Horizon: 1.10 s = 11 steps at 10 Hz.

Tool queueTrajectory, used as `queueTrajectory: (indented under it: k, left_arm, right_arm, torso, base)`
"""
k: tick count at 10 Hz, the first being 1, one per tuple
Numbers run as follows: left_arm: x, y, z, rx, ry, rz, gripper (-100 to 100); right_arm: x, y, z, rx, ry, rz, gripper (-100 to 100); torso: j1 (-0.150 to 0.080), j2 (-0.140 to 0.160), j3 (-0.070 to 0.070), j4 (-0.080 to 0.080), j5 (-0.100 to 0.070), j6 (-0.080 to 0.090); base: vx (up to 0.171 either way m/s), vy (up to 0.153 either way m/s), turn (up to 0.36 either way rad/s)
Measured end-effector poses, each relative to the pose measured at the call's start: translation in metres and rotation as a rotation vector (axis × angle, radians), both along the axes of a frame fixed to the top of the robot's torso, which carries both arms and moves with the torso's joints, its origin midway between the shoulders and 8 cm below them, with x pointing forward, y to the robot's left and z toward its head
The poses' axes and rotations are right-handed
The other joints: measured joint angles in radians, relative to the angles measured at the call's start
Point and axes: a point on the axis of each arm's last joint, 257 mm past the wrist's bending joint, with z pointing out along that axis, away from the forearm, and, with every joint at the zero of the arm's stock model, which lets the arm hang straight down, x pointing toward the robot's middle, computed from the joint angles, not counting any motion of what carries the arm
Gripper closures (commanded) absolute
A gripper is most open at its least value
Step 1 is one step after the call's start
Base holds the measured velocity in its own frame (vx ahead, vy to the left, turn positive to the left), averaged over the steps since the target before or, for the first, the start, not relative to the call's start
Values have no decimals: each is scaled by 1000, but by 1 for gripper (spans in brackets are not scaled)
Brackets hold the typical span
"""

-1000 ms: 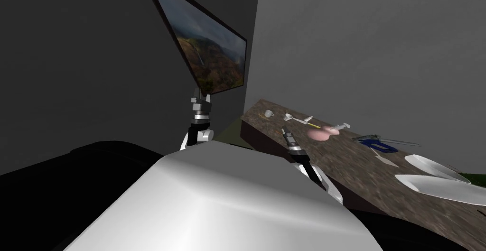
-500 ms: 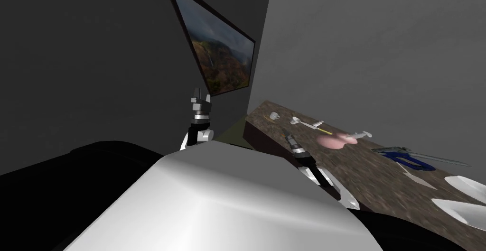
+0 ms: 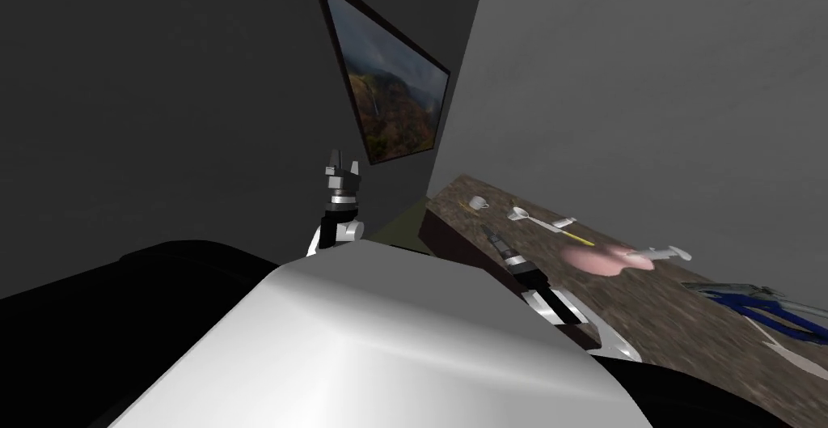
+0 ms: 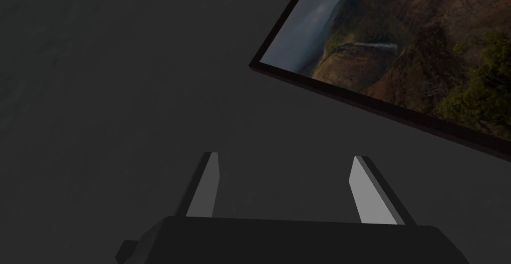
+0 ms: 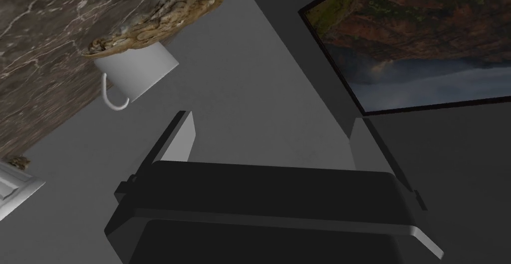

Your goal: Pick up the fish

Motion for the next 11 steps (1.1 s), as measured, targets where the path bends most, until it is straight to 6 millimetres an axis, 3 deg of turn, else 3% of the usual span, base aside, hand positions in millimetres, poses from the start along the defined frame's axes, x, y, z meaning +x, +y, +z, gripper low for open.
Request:
queueTrajectory:
  k: [11]
  left_arm:
    - [0,0,0,0,0,0,0]
  right_arm:
    - [-24,-50,-34,-318,186,107,-100]
  torso:
    - [-4,1,0,0,-1,2]
  base:
    - [26,44,124]
